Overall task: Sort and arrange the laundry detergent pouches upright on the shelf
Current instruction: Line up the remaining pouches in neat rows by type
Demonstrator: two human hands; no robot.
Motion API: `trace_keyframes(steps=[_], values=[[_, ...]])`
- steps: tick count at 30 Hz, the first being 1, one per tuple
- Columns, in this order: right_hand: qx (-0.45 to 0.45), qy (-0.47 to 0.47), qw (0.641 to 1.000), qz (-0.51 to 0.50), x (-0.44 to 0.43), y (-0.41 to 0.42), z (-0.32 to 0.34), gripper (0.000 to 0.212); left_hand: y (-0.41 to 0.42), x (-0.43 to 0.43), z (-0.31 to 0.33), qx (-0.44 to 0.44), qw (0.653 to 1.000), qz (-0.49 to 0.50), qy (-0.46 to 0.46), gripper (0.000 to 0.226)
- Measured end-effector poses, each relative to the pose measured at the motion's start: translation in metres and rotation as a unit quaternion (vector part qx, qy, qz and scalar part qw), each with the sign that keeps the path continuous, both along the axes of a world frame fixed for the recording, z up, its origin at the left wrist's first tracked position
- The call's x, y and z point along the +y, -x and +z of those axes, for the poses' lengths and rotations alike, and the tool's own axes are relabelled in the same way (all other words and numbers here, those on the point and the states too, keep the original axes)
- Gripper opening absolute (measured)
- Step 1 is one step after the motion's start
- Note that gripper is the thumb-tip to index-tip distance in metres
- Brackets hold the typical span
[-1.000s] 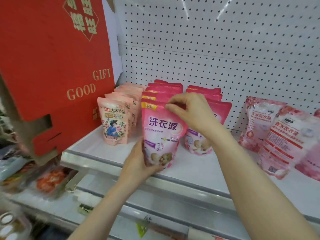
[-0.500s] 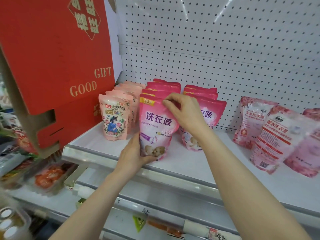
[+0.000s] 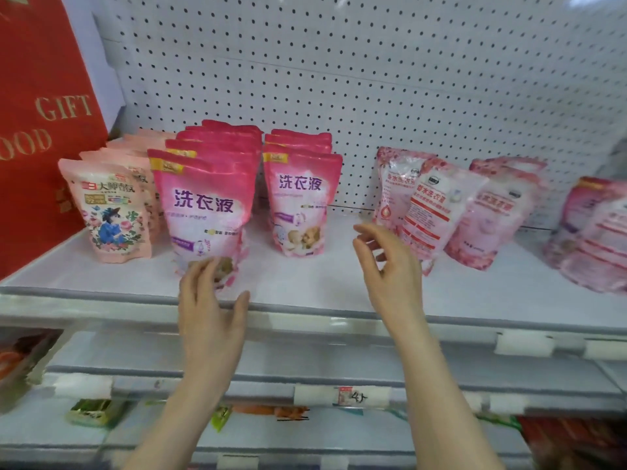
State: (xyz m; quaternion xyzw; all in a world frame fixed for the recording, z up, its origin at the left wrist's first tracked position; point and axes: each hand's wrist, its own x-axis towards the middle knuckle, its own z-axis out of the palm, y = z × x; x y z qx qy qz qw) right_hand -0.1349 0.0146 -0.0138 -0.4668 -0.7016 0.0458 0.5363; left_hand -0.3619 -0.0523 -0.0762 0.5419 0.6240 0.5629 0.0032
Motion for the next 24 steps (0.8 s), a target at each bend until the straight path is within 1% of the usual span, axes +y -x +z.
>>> trace_keyframes(steps=[4,9,13,15,19,21,24], values=[[0.060,0.032,0.994,-0.087,-0.013,-0.067,-0.026,0.020,-0.049,0.010,0.003,0.013,0.996,-0.081,0.021,0.048],[0.097,0.029,0.980,-0.172,0.003,-0.157,-0.025,0.021,-0.120,0.038,0.013,0.037,0.985,-0.170,0.015,0.042],[0.101,-0.002,0.977,-0.190,0.027,-0.231,-0.009,0.023,-0.194,0.068,0.025,0.066,0.975,-0.213,0.003,0.042],[0.081,0.004,0.979,-0.187,0.042,-0.269,-0.002,0.023,-0.238,0.082,0.030,0.068,0.971,-0.228,-0.003,0.040],[0.019,0.065,0.983,-0.168,0.087,-0.340,0.006,0.029,-0.320,0.111,0.032,0.064,0.965,-0.255,-0.004,0.041],[0.007,0.131,0.981,-0.140,0.118,-0.364,0.015,0.037,-0.351,0.129,0.030,0.074,0.962,-0.264,0.003,0.045],[0.006,0.218,0.970,-0.107,0.171,-0.382,0.030,0.051,-0.384,0.153,0.027,0.094,0.965,-0.243,0.036,0.055]])
